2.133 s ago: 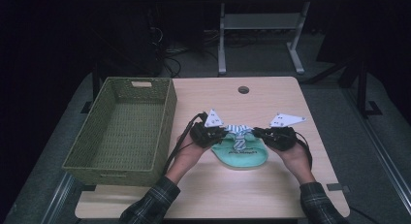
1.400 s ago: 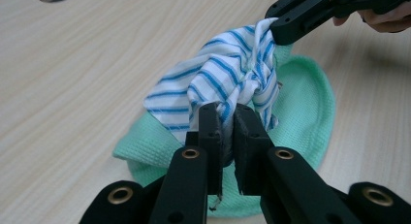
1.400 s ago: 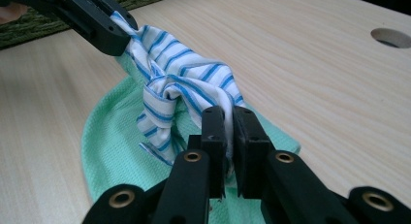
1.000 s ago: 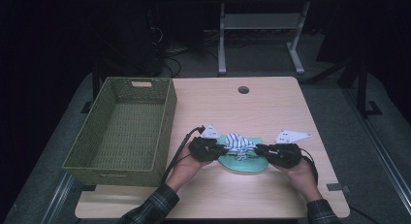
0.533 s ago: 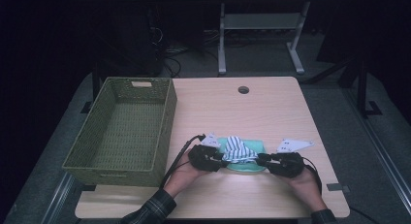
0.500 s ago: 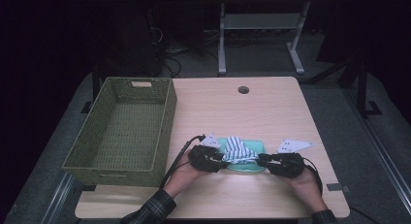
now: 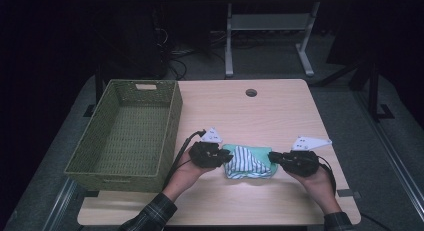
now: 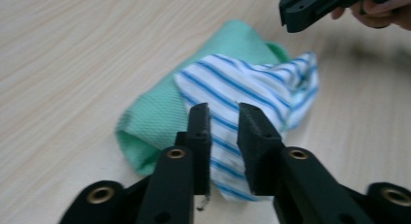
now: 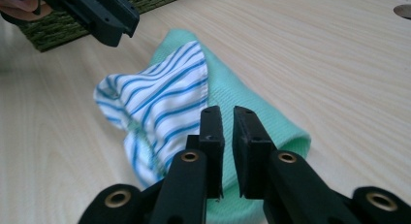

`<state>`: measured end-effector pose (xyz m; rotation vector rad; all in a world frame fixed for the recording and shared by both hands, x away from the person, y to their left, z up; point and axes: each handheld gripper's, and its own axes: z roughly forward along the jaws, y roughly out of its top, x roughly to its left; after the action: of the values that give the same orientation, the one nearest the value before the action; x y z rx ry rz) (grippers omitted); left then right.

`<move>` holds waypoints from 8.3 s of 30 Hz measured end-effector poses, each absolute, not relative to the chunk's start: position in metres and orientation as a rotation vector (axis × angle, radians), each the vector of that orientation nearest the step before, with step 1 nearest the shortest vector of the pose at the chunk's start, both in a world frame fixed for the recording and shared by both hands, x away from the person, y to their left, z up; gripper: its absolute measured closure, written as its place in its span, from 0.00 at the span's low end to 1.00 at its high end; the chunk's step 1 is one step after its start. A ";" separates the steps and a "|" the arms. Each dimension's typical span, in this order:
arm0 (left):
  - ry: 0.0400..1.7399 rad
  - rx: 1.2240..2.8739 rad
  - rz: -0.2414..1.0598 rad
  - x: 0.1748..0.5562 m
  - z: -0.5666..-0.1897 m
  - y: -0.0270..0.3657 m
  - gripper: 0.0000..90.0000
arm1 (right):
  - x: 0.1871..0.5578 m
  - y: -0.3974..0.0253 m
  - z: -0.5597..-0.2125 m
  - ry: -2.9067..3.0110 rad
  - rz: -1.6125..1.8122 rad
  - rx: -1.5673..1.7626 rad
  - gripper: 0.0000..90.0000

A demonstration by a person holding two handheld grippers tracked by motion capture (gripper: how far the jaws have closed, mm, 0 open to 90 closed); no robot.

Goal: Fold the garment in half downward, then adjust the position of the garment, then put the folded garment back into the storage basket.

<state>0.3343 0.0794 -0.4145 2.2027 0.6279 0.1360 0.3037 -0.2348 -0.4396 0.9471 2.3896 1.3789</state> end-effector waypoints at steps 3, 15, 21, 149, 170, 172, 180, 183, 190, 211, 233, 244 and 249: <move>0.661 2.201 0.161 0.344 -0.414 0.077 0.89 | 0.315 -0.228 -0.440 2.390 1.368 0.946 0.95; 0.692 2.202 0.173 0.373 -0.419 0.051 0.92 | 0.346 -0.199 -0.448 2.426 1.364 0.950 1.00; 0.735 2.240 0.147 0.381 -0.437 0.050 0.94 | 0.353 -0.193 -0.459 2.454 1.323 0.971 1.00; 0.635 2.393 0.158 0.330 -0.439 0.073 0.83 | 0.294 -0.239 -0.470 2.483 1.293 0.996 0.78; 0.452 2.427 0.082 0.329 -0.410 0.060 0.31 | 0.284 -0.277 -0.481 2.314 1.084 1.167 0.21; 0.416 2.443 0.092 0.331 -0.409 0.053 0.28 | 0.285 -0.277 -0.481 2.319 1.070 1.165 0.20; 0.325 2.491 0.106 0.335 -0.410 0.033 0.21 | 0.287 -0.275 -0.482 2.334 1.028 1.185 0.15; 0.288 2.538 0.112 0.336 -0.418 0.024 0.20 | 0.287 -0.274 -0.483 2.331 1.024 1.192 0.14; 0.267 2.611 0.059 0.342 -0.437 0.015 0.18 | 0.287 -0.274 -0.483 2.331 1.024 1.191 0.14; 0.260 2.644 0.073 0.342 -0.454 0.014 0.19 | 0.288 -0.274 -0.483 2.333 1.021 1.193 0.14; 0.338 2.627 0.103 0.342 -0.447 0.021 0.72 | 0.288 -0.274 -0.483 2.332 1.021 1.194 0.14; 0.368 2.632 0.078 0.343 -0.444 0.019 0.80 | 0.288 -0.274 -0.483 2.330 1.021 1.200 0.13; 0.394 2.634 0.072 0.344 -0.439 0.019 0.80 | 0.288 -0.274 -0.483 2.326 1.023 1.205 0.14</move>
<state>0.3437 0.0195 -0.4388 2.6337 0.3945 0.0725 0.2881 -0.2738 -0.4826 1.2046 2.3264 1.0226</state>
